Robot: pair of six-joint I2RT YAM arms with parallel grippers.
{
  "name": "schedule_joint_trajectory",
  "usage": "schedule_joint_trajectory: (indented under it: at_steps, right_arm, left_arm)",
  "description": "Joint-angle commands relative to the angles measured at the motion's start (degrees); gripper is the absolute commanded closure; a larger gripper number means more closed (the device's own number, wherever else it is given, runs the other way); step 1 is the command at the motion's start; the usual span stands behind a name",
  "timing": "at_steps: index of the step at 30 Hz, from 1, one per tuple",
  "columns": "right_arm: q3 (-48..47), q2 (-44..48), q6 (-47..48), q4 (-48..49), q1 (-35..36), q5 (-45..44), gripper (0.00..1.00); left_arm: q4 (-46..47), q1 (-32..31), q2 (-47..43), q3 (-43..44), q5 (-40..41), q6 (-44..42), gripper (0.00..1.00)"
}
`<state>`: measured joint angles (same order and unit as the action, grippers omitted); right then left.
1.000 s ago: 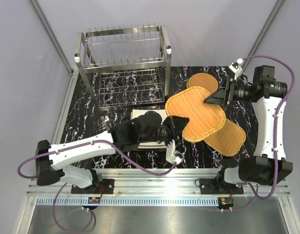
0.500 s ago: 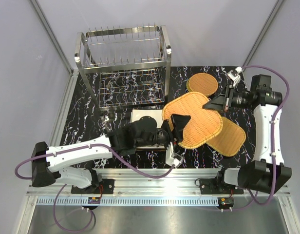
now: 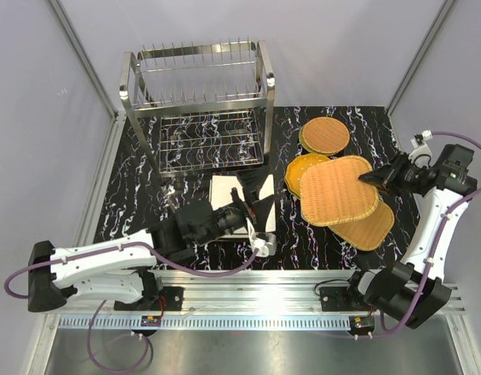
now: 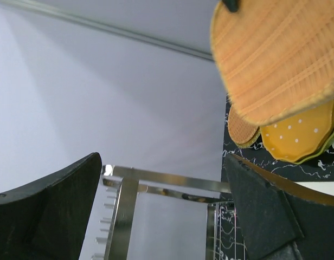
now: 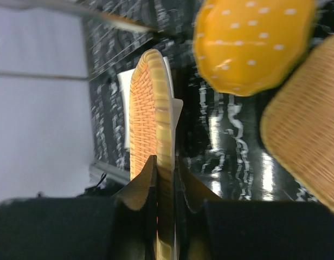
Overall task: Unload the plates from the dish rack
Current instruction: Place the plate on the table
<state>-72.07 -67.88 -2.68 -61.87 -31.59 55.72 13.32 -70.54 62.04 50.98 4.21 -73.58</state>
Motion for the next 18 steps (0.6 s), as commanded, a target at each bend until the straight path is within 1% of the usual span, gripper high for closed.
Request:
schedule_joint_trajectory:
  at_steps: [1,2,3,4,7,12,15,18]
  right_arm:
    - [1.1,2.7,-5.0,3.5,-3.3,-10.7,1.00]
    - [1.5,3.4,-5.5,4.2,-4.1,-12.7,1.00]
    - [2.5,3.7,-6.5,4.8,-4.6,-16.7,1.00]
    - [3.2,4.1,-7.0,6.3,-6.0,-17.9,1.00]
    - [5.1,5.0,-9.3,8.9,-7.2,-23.5,1.00]
    - [7.3,6.8,-12.4,11.9,-8.0,-32.7,1.00]
    - [9.9,8.6,-14.5,14.1,-7.9,-35.2,1.00]
    - [14.1,10.0,-16.5,17.4,-8.0,-36.6,1.00]
  left_arm:
    - [6.0,0.0,-4.2,-2.1,6.7,6.9,0.01]
    - [6.2,0.0,-4.7,-2.4,8.0,7.8,0.01]
    - [6.5,0.0,-5.2,-2.7,9.3,8.8,0.01]
    - [6.6,0.1,-6.4,-3.2,11.2,10.5,0.01]
    - [7.7,0.1,-8.9,-5.4,13.8,12.2,0.01]
    - [7.9,0.1,-12.1,-8.4,18.7,15.3,0.01]
    - [7.9,0.2,-13.5,-8.4,23.2,21.0,0.01]
    - [7.4,0.3,-14.9,-8.5,25.4,23.7,0.01]
